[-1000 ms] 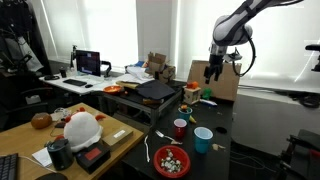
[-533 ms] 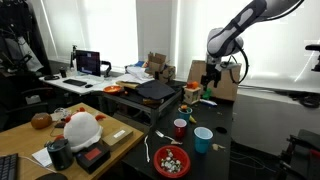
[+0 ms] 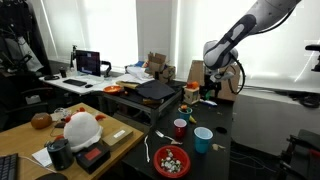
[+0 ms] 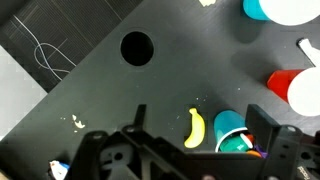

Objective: Pick up the cup and pour it's contents in the bowl

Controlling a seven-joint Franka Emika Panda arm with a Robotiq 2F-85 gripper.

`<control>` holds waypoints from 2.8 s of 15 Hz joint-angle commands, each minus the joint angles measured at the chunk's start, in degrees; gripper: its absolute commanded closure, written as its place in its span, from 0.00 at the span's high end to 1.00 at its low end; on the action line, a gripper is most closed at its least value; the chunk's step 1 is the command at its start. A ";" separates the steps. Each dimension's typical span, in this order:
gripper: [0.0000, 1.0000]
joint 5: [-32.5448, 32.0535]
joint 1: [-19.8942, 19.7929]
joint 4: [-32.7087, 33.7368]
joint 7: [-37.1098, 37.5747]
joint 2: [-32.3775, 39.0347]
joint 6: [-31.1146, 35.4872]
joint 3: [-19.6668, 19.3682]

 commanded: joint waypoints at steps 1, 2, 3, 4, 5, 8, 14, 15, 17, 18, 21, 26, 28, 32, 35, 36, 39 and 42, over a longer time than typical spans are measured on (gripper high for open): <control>1.00 1.03 1.02 2.86 4.04 2.59 -1.66 0.13; 1.00 1.54 1.20 3.41 5.10 3.44 -1.65 0.29; 1.00 1.98 1.35 3.98 5.90 4.19 -1.78 0.43; 1.00 2.28 1.60 4.60 6.90 5.01 -1.70 0.41; 1.00 2.65 1.75 5.16 7.56 5.68 -1.73 0.43; 1.00 4.23 1.98 7.09 9.36 8.04 -1.84 0.47; 1.00 6.74 2.03 10.67 12.37 11.69 -1.83 0.29; 1.00 7.13 1.98 11.44 13.08 12.25 -1.93 0.25; 1.00 8.35 1.58 13.20 14.09 13.23 -2.07 0.41; 1.00 9.02 1.37 14.23 14.55 13.70 -2.08 0.41; 1.00 10.38 0.70 17.18 15.84 15.15 -2.36 0.01; 1.00 11.67 -0.36 20.31 16.77 18.30 -3.52 0.20; 1.00 11.74 -0.24 21.19 16.68 19.79 -3.64 0.27; 1.00 11.86 -0.17 23.45 16.76 22.12 -3.18 0.34; 1.00 12.25 -0.76 25.11 16.84 23.13 -3.04 0.21; 1.00 12.47 -0.96 25.48 16.97 23.34 -2.95 0.18; 1.00 12.96 -1.24 26.50 17.39 24.23 -2.85 0.02; 1.00 12.93 -1.01 27.13 18.41 25.60 -2.59 0.04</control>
